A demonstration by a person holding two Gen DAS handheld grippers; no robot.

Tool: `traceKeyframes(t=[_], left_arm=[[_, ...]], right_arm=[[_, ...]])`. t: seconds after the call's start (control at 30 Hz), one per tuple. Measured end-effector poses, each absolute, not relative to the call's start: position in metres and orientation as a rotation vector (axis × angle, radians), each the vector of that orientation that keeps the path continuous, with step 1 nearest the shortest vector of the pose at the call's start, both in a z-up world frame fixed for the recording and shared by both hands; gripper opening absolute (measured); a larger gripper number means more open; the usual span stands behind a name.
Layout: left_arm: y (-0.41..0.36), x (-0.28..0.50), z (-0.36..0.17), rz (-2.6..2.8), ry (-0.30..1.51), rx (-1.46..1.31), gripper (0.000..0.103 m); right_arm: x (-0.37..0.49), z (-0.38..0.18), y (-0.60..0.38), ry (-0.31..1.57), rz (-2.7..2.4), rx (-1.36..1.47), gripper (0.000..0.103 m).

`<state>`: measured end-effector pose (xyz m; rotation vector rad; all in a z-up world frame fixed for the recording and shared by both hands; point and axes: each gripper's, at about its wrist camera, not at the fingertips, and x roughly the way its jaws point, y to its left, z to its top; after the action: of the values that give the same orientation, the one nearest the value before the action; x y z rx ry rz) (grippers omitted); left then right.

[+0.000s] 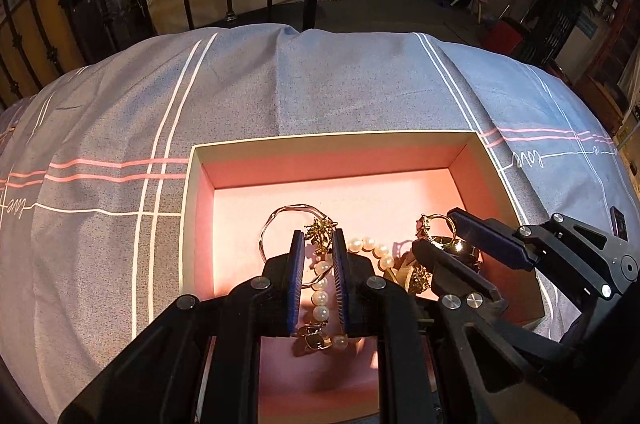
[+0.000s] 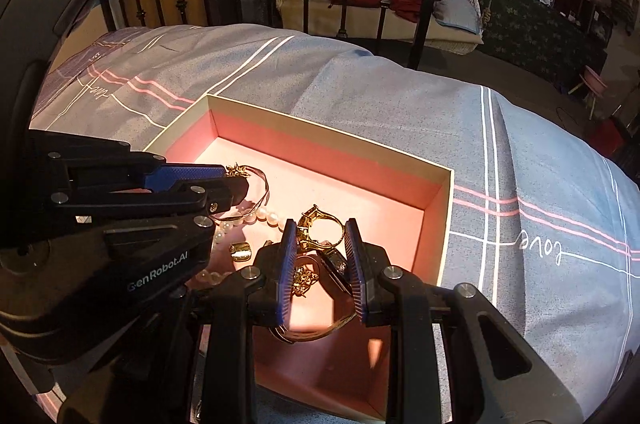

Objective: Organize jewelry
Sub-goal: 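Carry both pieces into the box and open both grippers, then move both grippers back toward the silver ring on the cover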

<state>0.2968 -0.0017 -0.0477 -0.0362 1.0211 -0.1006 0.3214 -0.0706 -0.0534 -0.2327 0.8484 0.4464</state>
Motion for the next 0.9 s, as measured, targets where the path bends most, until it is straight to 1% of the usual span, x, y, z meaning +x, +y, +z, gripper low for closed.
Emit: traceKeyframes(t=[0.17, 0.2, 0.23, 0.27, 0.3, 0.33, 0.37, 0.4, 0.5, 0.53, 0.57, 0.6, 0.63, 0.77, 0.9], left_arm=[[-0.002, 0.297, -0.048, -0.097, 1.024, -0.036, 0.014], [-0.003, 0.296, -0.048, -0.096, 1.019, -0.034, 0.016], [-0.003, 0.295, -0.046, -0.094, 1.010, -0.032, 0.019], [-0.003, 0.293, -0.044, -0.095, 1.001, -0.033, 0.026], [-0.002, 0.291, -0.042, -0.097, 0.993, -0.036, 0.032], [-0.002, 0.288, -0.040, -0.100, 0.984, -0.039, 0.036], [-0.001, 0.285, -0.037, -0.103, 0.975, -0.042, 0.041], [-0.001, 0.281, -0.033, -0.104, 0.965, -0.044, 0.043], [-0.002, 0.260, -0.022, -0.117, 0.925, -0.043, 0.047], [-0.002, 0.250, -0.018, -0.123, 0.910, -0.044, 0.048], [-0.003, 0.240, -0.014, -0.133, 0.897, -0.047, 0.050], [-0.004, 0.228, -0.011, -0.146, 0.883, -0.049, 0.050], [-0.005, 0.214, -0.008, -0.154, 0.866, -0.048, 0.051], [-0.007, 0.163, -0.007, -0.192, 0.827, -0.055, 0.054], [-0.010, 0.132, -0.025, -0.206, 0.848, -0.052, 0.055]], right_arm=[[0.319, -0.053, -0.072, 0.843, 0.444, -0.242, 0.025], [0.318, -0.052, -0.071, 0.843, 0.442, -0.245, 0.026], [0.317, -0.052, -0.072, 0.845, 0.440, -0.246, 0.027], [0.316, -0.051, -0.072, 0.846, 0.441, -0.243, 0.028], [0.314, -0.049, -0.073, 0.843, 0.440, -0.239, 0.033], [0.311, -0.048, -0.075, 0.838, 0.436, -0.238, 0.035], [0.308, -0.046, -0.076, 0.833, 0.433, -0.237, 0.035], [0.304, -0.044, -0.078, 0.828, 0.431, -0.233, 0.035], [0.282, -0.034, -0.085, 0.797, 0.435, -0.206, 0.035], [0.273, -0.031, -0.089, 0.786, 0.437, -0.193, 0.037], [0.262, -0.029, -0.092, 0.775, 0.439, -0.181, 0.041], [0.250, -0.027, -0.095, 0.760, 0.438, -0.175, 0.052], [0.237, -0.027, -0.098, 0.744, 0.436, -0.173, 0.056], [0.193, -0.036, -0.115, 0.747, 0.438, -0.124, 0.056], [0.165, -0.060, -0.130, 0.804, 0.431, -0.080, 0.056]])
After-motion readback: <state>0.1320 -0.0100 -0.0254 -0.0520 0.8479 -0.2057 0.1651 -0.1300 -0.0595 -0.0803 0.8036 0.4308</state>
